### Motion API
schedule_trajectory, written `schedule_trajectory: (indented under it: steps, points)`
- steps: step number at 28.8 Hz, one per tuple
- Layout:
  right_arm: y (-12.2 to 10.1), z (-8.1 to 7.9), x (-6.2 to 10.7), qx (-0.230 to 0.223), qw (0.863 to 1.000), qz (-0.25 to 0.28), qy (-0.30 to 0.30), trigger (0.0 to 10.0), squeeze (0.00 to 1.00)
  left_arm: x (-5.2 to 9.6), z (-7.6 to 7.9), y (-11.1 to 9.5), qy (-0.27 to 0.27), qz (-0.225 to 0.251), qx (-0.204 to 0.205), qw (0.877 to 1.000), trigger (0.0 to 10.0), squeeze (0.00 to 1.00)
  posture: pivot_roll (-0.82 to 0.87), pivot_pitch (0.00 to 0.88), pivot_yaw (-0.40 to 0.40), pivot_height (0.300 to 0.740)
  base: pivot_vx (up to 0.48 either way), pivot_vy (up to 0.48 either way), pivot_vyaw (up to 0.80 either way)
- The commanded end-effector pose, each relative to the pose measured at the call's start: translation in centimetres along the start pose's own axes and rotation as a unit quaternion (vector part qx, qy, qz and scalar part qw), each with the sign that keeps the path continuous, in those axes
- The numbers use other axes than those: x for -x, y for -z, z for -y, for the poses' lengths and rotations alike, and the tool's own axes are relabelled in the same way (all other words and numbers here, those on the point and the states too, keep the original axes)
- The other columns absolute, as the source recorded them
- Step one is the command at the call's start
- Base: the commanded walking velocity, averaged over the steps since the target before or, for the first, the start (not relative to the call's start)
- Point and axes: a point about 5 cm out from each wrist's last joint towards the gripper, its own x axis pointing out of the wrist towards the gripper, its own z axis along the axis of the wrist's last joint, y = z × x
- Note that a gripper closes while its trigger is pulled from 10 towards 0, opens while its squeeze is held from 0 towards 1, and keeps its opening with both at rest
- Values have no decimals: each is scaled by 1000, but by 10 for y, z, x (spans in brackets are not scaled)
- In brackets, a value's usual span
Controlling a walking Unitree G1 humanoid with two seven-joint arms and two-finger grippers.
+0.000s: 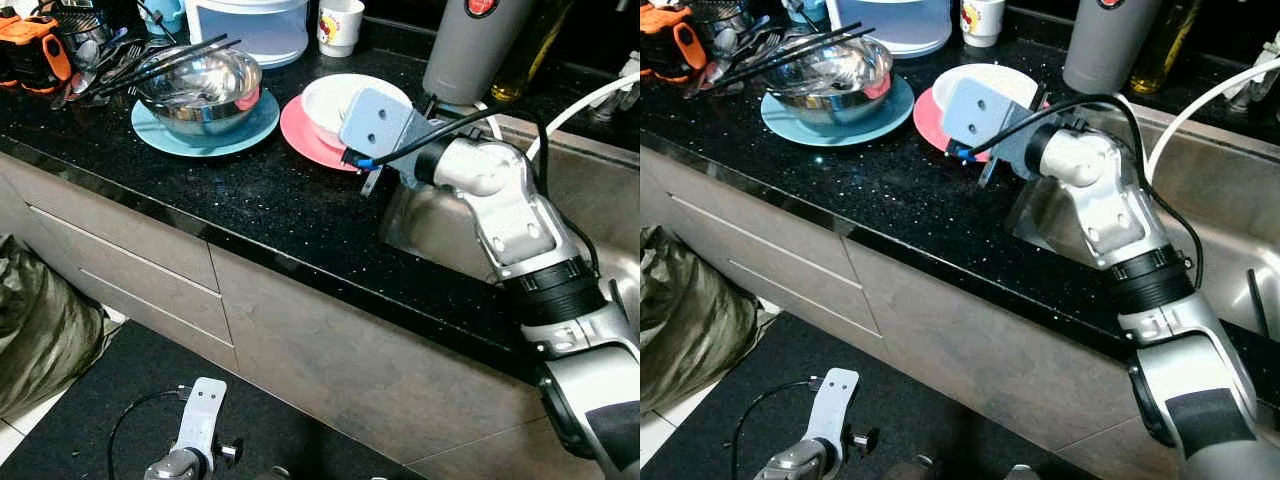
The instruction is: Kitchen organization
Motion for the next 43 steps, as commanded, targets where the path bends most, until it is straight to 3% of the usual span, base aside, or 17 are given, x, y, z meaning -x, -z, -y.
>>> schedule_trajectory:
  steps: [1, 8, 9, 16, 17, 18, 19, 34, 35, 36, 37, 43]
  points:
    - [2, -2, 0, 16, 1000, -8, -10, 10000, 0, 1, 2, 10, 3, -18, 0, 1000, 10000, 0, 21, 154, -31, 740, 0, 0, 0]
    - [4, -2, 0, 10, 1000, -10, -8, 10000, 0, 1, 2, 10, 4, -19, -1, 1000, 10000, 0, 19, 153, -31, 740, 0, 0, 0]
    - [2, 0, 0, -4, 1000, -2, -2, 10000, 1000, 2, 2, 11, 4, -19, -2, 1000, 10000, 0, 21, 150, -30, 740, 0, 0, 0]
    - [2, 6, -2, 12, 1000, -8, 27, 10000, 1000, 2, 2, 12, 4, -20, -2, 1000, 10000, 0, 24, 146, -29, 740, 0, 0, 0]
    - [5, 7, -2, 23, 999, -16, 28, 10000, 376, 2, 2, 12, 4, -21, -2, 1000, 10000, 0, 24, 146, -30, 740, 0, 0, 0]
    - [6, 7, -2, 26, 999, -20, 26, 10000, 376, 2, 2, 12, 4, -21, -2, 1000, 10000, 0, 24, 146, -30, 740, 0, 0, 0]
    - [9, 6, -1, 31, 999, -26, 23, 10000, 0, 2, 2, 12, 4, -21, -2, 1000, 10000, 0, 23, 144, -31, 740, 0, 0, 0]
    - [23, 9, -2, 70, 995, -68, 30, 10000, 0, 2, 2, 12, 4, -21, -2, 1000, 10000, 0, 23, 152, -31, 740, 0, 0, 0]
    - [22, 10, -2, 70, 995, -68, 31, 4627, 0, 2, 2, 12, 4, -21, -3, 1000, 10000, 0, 22, 153, -30, 740, 0, 0, 0]
    - [22, 10, -2, 70, 995, -68, 31, 4627, 0, 2, 2, 12, 4, -21, -3, 1000, 10000, 0, 22, 153, -30, 740, 0, 0, 0]
    - [23, 11, -1, 70, 995, -68, 30, 0, 0, 2, 2, 12, 4, -20, -3, 1000, 10000, 0, 22, 154, -30, 740, 0, 0, 0]
    - [24, 13, -1, 75, 994, -70, 34, 0, 0, 2, 1, 11, 4, -20, -3, 1000, 10000, 0, 20, 156, -27, 740, 0, 0, 0]
